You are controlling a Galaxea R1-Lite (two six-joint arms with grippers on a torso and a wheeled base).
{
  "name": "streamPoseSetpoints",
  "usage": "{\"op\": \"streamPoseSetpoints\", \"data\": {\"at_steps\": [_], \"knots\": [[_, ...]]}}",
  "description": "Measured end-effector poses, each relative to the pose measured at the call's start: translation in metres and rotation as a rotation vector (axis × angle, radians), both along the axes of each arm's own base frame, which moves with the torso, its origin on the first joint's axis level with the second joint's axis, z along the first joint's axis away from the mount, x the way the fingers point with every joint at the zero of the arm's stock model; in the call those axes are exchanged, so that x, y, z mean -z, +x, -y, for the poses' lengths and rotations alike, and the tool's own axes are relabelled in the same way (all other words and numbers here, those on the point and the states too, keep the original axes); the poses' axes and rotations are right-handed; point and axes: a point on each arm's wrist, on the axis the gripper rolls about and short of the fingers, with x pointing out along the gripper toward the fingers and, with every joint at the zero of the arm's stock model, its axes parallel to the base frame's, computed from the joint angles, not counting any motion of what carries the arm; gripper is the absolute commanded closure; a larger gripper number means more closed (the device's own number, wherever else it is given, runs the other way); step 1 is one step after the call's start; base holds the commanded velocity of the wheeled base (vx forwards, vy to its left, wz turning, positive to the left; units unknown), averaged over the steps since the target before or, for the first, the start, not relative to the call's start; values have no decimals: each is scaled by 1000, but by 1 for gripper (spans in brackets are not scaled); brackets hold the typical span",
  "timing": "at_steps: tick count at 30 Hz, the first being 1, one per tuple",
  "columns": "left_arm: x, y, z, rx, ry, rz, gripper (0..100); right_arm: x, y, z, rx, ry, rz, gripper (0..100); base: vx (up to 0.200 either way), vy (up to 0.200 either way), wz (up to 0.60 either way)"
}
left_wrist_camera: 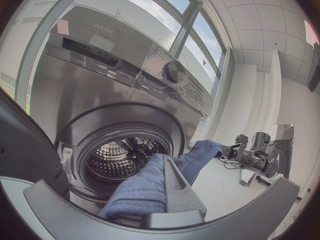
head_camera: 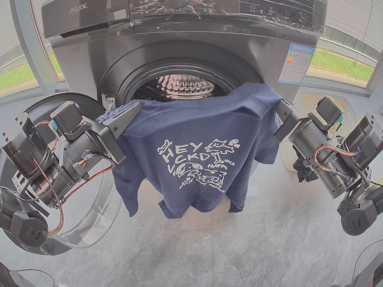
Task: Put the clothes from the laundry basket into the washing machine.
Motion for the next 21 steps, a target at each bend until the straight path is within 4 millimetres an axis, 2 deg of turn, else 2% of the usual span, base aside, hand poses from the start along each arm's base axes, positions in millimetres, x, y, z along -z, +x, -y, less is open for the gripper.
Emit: {"op": "streamPoseSetpoints", "data": {"at_steps": [9, 20, 21], "knots": [[7, 2, 19, 55, -3, -4, 100, 21, 1, 0, -1, -43, -70, 100, 0, 0, 0], [-6, 14, 38, 74, -36, 31, 100, 58, 12, -8, -7, -118, -178, 100, 0, 0, 0], [-7, 15, 40, 73, -39, 32, 100, 62, 12, -10, -13, -129, -192, 0, 0, 0, 0]]}}
